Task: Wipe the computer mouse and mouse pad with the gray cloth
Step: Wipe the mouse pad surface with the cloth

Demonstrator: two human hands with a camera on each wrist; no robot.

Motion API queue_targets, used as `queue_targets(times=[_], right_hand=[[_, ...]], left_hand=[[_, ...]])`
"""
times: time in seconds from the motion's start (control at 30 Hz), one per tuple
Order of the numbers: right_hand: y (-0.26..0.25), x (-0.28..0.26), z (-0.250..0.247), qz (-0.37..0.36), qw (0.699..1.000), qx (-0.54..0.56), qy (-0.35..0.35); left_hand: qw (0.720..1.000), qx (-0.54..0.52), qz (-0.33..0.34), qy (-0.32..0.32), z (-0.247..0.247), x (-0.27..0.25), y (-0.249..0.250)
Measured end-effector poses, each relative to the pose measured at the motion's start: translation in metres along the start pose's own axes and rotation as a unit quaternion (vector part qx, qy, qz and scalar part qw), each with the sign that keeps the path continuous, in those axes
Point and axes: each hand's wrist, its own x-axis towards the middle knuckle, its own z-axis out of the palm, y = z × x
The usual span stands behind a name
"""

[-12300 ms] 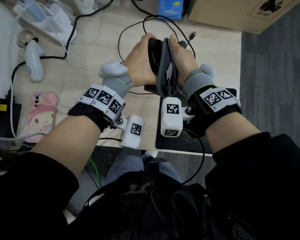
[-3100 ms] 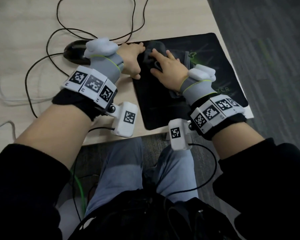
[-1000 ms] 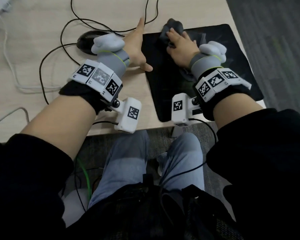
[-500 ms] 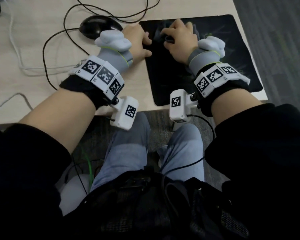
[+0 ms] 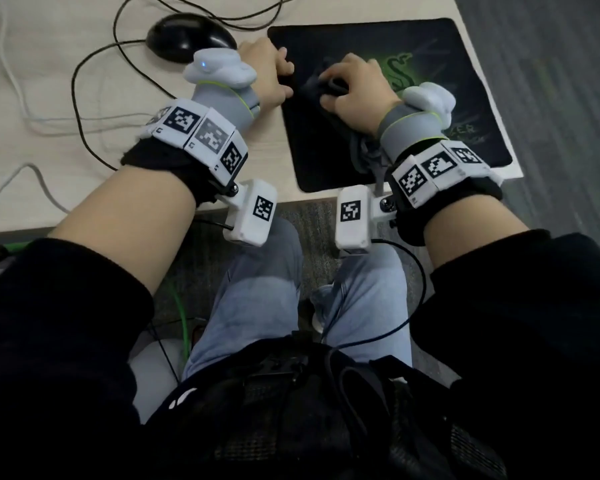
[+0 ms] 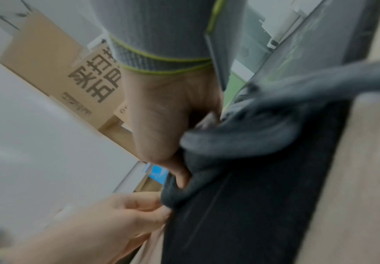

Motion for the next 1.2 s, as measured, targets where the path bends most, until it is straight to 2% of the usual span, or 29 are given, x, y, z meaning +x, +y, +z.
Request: queue_targets(times=[0.13, 0.17, 0.23, 0.3, 0.33, 0.4, 0.5, 0.57, 0.73, 0.83, 0.97, 1.07, 1.2], right_hand=[[-0.006, -0.016, 0.010, -0.011, 0.994, 0.066, -0.084], [-0.007, -0.016, 0.011, -0.007, 0.994, 0.079, -0.079], [-0.004, -0.012, 0.011, 0.012, 0.996, 0.084, -0.020], [-0.001, -0.006, 0.009, 0.047, 0.996, 0.064, 0.038], [-0.002, -0.005, 0.008, 0.054, 0.996, 0.052, 0.044], [-0.003, -0.008, 0.007, 0.041, 0.998, 0.036, 0.012], [-0.007, -0.022, 0.005, 0.021, 0.994, 0.074, -0.076], [-0.008, -0.030, 0.007, 0.023, 0.990, 0.099, -0.095], [-0.010, -0.039, 0.015, 0.004, 0.995, 0.097, -0.005], [-0.007, -0.052, 0.023, -0.020, 0.998, 0.062, 0.004], [-0.004, -0.063, 0.031, -0.039, 0.997, 0.047, 0.048], [0.004, -0.052, 0.025, 0.006, 0.995, 0.058, 0.076], [0.018, -0.037, 0.013, 0.081, 0.990, 0.051, 0.102]], left_hand=[[1.000, -0.030, -0.004, -0.002, 0.002, 0.000, -0.001], [0.999, -0.035, -0.008, -0.003, 0.002, -0.001, -0.001], [0.999, -0.045, -0.007, -0.002, 0.002, -0.001, -0.002], [0.999, -0.043, 0.000, 0.003, 0.002, -0.002, -0.002], [0.999, -0.037, 0.001, 0.007, 0.001, -0.002, -0.002], [0.999, -0.043, 0.000, 0.007, 0.002, -0.003, -0.003], [0.998, -0.056, -0.005, 0.001, 0.001, -0.006, 0.000], [0.999, -0.044, -0.004, -0.002, 0.000, -0.009, 0.003], [0.997, 0.058, 0.042, -0.021, 0.000, -0.024, 0.012], [0.996, 0.040, 0.077, -0.036, 0.008, -0.034, 0.009], [0.996, 0.023, 0.076, -0.042, 0.014, -0.041, 0.001], [0.996, 0.020, 0.080, -0.043, 0.014, -0.041, 0.000], [0.998, -0.004, 0.040, -0.042, 0.010, -0.039, 0.004]])
